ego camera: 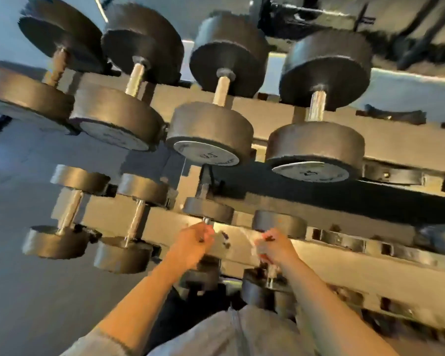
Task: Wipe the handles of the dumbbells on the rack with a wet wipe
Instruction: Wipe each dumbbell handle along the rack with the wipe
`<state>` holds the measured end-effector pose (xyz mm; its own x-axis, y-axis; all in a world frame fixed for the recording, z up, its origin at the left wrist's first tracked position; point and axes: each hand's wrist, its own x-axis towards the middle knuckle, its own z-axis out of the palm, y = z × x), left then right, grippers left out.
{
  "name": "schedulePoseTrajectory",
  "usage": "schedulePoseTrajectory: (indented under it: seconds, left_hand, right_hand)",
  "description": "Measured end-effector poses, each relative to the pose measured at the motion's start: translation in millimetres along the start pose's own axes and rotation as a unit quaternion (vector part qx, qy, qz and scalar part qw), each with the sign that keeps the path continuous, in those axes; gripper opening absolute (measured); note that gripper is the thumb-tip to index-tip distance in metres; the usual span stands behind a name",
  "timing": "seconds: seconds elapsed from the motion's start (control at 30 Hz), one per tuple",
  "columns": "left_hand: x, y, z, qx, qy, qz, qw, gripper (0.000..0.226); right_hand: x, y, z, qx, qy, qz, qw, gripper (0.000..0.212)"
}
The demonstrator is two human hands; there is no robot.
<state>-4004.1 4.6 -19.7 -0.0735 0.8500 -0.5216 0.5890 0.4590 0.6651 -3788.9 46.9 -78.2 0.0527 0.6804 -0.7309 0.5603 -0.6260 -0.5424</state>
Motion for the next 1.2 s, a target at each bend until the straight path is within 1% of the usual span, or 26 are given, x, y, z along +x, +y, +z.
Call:
schedulePoseTrajectory:
  seconds: [0.03,0.1,0.13,0.2,0.23,0.33,0.43,0.5,0.57,0.67,0.77,0.83,0.9,0.93,1.03,1.1,1.2]
  left_hand:
    - [10.6,-7.4,-5.8,0.013,-0.032,0.026,0.999,0.015]
    - [29.2,-22.0,-21.6,0.054,-0.089,0.078,0.991,0.016]
    - [34.7,-27.7,-30.6,0.077,-0.111,0.098,0.986,0.014]
    - [41.4,-36.6,-44.3,0.084,-0.143,0.123,0.978,0.012]
    - [44.0,-39.4,-47.9,0.092,-0.161,0.135,0.973,0.014]
    - [47.6,-34.9,-53.7,0.193,-0.210,0.182,0.941,0.023]
    - [48.5,-29.1,-42.7,0.217,-0.267,0.197,0.918,0.026]
    - [50.1,-27.2,-36.0,0.224,-0.285,0.192,0.912,0.029]
    - [53.8,-26.4,-31.9,0.217,-0.289,0.182,0.915,0.031]
    - [66.9,-29.9,-28.9,0.197,-0.264,0.194,0.924,0.034]
    - [97.0,-23.3,-13.4,0.197,-0.235,0.237,0.922,0.042]
    - [120.5,-10.4,7.1,0.227,-0.219,0.271,0.910,0.052]
    - [141.6,6.0,33.3,0.254,-0.205,0.292,0.899,0.068]
    - [152.2,14.7,48.7,0.271,-0.206,0.311,0.887,0.078]
    - [175.0,36.7,95.1,0.344,-0.254,0.346,0.836,0.100]
    - [178.4,44.0,121.3,0.392,-0.264,0.336,0.815,0.105]
    - [177.0,47.1,139.2,0.427,-0.228,0.306,0.819,0.094]
  right_hand:
    - [-5.7,3.4,7.0,0.067,0.035,0.033,0.997,0.016]
    - [-26.2,8.2,27.5,0.177,0.109,0.082,0.975,0.022]
    - [-39.7,10.2,39.5,0.209,0.147,0.099,0.962,0.025]
    - [-63.1,14.1,63.6,0.224,0.211,0.134,0.942,0.025]
    - [-76.4,13.7,74.2,0.233,0.226,0.146,0.934,0.025]
    - [-98.6,23.1,99.2,0.264,0.251,0.171,0.915,0.025]
    - [-110.8,33.8,116.1,0.281,0.267,0.192,0.902,0.016]
    - [-111.0,36.5,121.8,0.287,0.267,0.196,0.899,0.012]
    - [-104.8,35.9,120.5,0.277,0.289,0.204,0.894,0.013]
    - [-84.1,32.6,110.4,0.246,0.357,0.174,0.884,0.010]
    - [-43.7,27.0,85.9,0.233,0.431,0.141,0.860,0.012]
    - [-6.4,23.2,67.2,0.226,0.455,0.121,0.853,0.014]
    - [32.2,25.3,55.5,0.199,0.458,0.114,0.859,0.008]
    - [49.7,28.7,53.7,0.200,0.454,0.121,0.860,0.007]
    - [84.2,44.1,65.7,0.223,0.435,0.118,0.864,0.014]
    - [93.6,52.6,72.4,0.214,0.441,0.114,0.864,0.011]
    - [92.1,58.5,71.2,0.200,0.435,0.086,0.874,0.008]
